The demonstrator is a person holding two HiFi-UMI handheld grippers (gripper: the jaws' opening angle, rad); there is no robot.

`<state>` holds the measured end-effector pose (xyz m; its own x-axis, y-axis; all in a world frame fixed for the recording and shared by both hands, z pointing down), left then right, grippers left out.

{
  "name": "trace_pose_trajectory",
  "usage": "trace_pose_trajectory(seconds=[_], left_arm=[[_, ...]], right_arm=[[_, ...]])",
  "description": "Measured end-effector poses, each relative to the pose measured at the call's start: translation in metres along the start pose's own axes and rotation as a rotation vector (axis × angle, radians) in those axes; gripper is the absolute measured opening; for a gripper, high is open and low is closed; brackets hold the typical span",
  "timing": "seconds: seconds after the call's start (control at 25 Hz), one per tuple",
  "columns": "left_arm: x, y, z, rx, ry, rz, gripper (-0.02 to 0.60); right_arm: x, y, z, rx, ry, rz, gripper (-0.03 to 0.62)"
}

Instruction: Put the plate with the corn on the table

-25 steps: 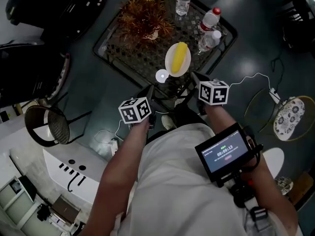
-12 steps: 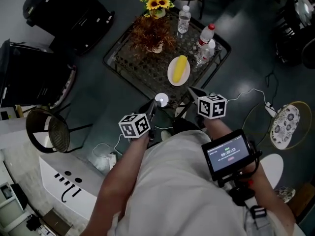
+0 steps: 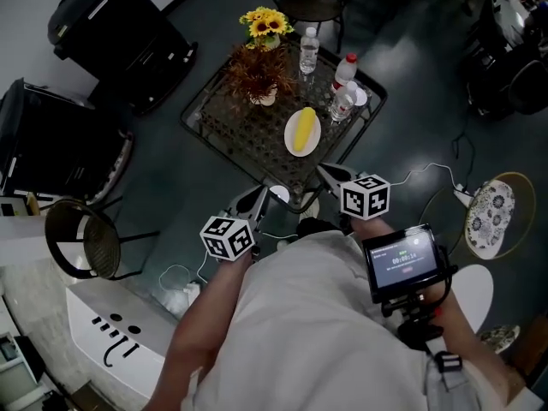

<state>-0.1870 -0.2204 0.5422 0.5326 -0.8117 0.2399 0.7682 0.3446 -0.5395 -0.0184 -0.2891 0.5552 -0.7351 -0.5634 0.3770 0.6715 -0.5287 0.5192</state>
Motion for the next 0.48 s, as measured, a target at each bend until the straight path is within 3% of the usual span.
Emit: trace_pose_trajectory(seconds=[0.32, 0.48], left_arm=[[-0.012, 0.000, 0.000, 0.001, -0.015, 0.014, 0.008], [-0.020, 0.019, 0.007, 0.023, -0.013, 0.032, 0.008]], right_arm=[[-0.009, -0.030, -0.002, -0.010, 0.022, -0.054, 0.008], [-0.036, -0.039, 0.007, -0.015, 0.041, -0.068, 0.008]])
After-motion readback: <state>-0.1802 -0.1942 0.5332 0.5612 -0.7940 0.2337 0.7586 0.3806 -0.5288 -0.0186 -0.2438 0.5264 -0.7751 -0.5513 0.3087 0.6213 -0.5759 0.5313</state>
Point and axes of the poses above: the fingertips, and each gripper's own axes: x forward along the fingers, y to its right, z out of its underside, the point moved 3 cm from there along -x, backward along the fingers, and after that the axes turned 8 degrees about y, right-handed, at the moved point
